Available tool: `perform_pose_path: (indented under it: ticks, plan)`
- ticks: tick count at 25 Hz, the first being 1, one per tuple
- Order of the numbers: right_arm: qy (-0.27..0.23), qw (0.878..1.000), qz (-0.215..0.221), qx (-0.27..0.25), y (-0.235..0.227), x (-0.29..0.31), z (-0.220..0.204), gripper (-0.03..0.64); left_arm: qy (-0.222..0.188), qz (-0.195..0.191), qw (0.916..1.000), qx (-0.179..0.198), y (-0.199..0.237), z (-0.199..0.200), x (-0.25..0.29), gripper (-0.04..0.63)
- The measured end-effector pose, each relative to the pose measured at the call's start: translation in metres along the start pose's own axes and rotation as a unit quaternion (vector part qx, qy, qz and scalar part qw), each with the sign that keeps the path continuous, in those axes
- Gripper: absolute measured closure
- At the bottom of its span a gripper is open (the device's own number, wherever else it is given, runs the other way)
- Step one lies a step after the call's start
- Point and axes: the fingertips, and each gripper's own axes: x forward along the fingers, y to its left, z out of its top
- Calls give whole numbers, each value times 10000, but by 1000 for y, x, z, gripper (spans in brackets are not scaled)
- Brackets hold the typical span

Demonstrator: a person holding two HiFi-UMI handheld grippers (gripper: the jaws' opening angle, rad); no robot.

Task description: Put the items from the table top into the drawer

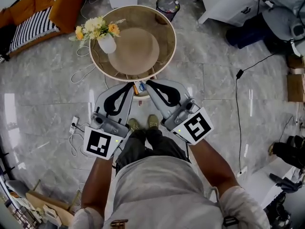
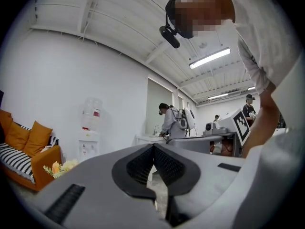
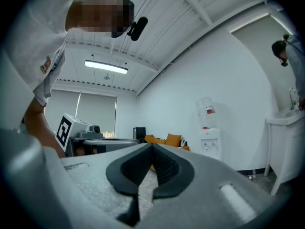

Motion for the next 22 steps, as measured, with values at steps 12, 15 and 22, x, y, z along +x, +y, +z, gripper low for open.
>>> perform_pose_path:
  ticks: [12,15,22]
  plan:
    - [-156,9997,-140,-155,3,-11,35,617,-203,-177,9995,173,-20,42,-5,595]
    - [-190,9996,-126,-170,3,-12,40,617,-195,-187,9995,174,-20,45,-2,595]
    - [-207,9994,-90,-269,0,-16,48,617,-516,-186,9983,174,-25,63,8,595]
